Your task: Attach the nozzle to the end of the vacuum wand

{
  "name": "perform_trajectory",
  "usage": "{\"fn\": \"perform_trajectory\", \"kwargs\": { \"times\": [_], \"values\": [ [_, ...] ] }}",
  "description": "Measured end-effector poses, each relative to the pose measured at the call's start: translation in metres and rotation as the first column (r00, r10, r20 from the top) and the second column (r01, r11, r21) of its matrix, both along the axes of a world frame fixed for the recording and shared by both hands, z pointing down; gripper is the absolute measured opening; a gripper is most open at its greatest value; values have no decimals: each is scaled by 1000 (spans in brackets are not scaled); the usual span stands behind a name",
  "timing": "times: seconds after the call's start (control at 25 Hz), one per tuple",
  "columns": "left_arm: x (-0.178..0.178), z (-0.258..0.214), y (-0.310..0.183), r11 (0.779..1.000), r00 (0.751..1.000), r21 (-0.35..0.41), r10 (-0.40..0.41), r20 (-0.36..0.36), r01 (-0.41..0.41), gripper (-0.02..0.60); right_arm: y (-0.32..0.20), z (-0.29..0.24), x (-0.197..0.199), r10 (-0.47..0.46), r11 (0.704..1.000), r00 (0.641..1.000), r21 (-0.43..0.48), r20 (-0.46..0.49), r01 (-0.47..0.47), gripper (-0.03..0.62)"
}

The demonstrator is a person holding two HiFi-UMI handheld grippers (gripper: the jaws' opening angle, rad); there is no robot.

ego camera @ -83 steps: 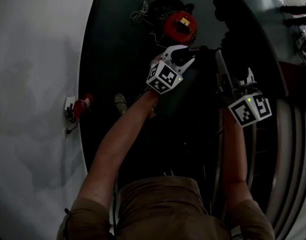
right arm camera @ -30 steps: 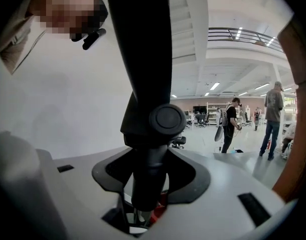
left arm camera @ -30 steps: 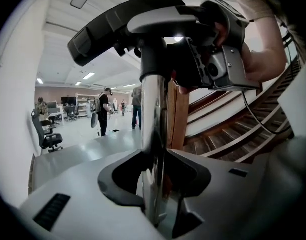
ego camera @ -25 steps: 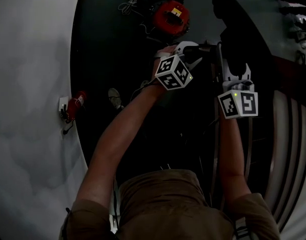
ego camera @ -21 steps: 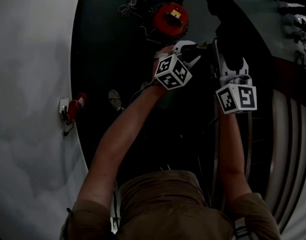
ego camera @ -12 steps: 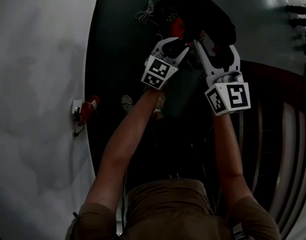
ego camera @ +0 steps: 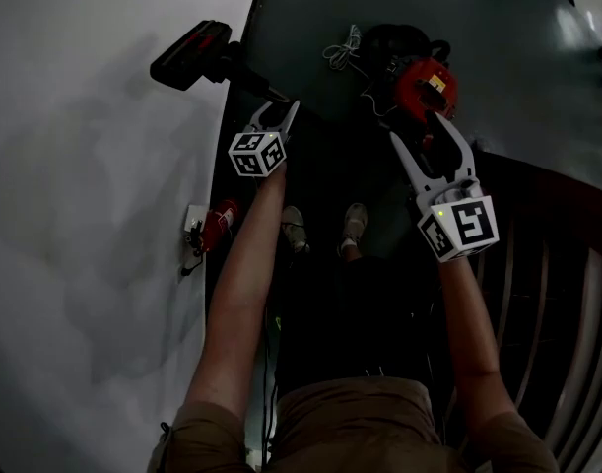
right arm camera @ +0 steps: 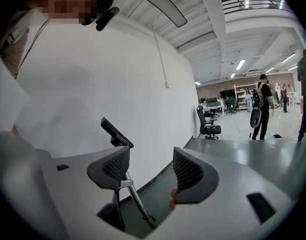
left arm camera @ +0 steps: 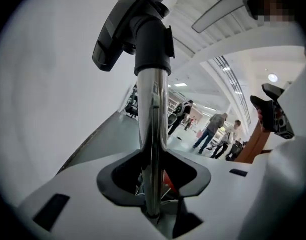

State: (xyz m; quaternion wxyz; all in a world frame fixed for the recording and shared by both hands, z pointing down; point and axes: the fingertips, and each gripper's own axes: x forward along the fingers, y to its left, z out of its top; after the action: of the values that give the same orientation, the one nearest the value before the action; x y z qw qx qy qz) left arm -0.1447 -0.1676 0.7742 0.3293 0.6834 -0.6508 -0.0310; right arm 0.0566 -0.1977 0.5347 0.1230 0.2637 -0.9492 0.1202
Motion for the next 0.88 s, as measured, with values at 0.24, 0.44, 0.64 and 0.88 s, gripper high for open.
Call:
{"fn": "perform_trajectory", "kwargs": {
  "times": [0.24,0.44,0.64,0.88],
  "values": [
    [-81,73,54,982,980,-102,-171,-99,161,152,24,45,-18,-79,993,995,-96,-60,73,276],
    [-122,129,88,950,936,-158,-296,-190,269,153,32,71,-31,-111,985,989,-139,-97,97,276],
    [-138,151,131,941,911,-187,-323,-255,281,241,55,65,-60,-112,985,989,-144,-97,97,276],
    [-101,105,162,960,917,-184,-260,-302,211,241,56,37,-61,-34,989,996,-147,-82,22,276]
  ]
}}
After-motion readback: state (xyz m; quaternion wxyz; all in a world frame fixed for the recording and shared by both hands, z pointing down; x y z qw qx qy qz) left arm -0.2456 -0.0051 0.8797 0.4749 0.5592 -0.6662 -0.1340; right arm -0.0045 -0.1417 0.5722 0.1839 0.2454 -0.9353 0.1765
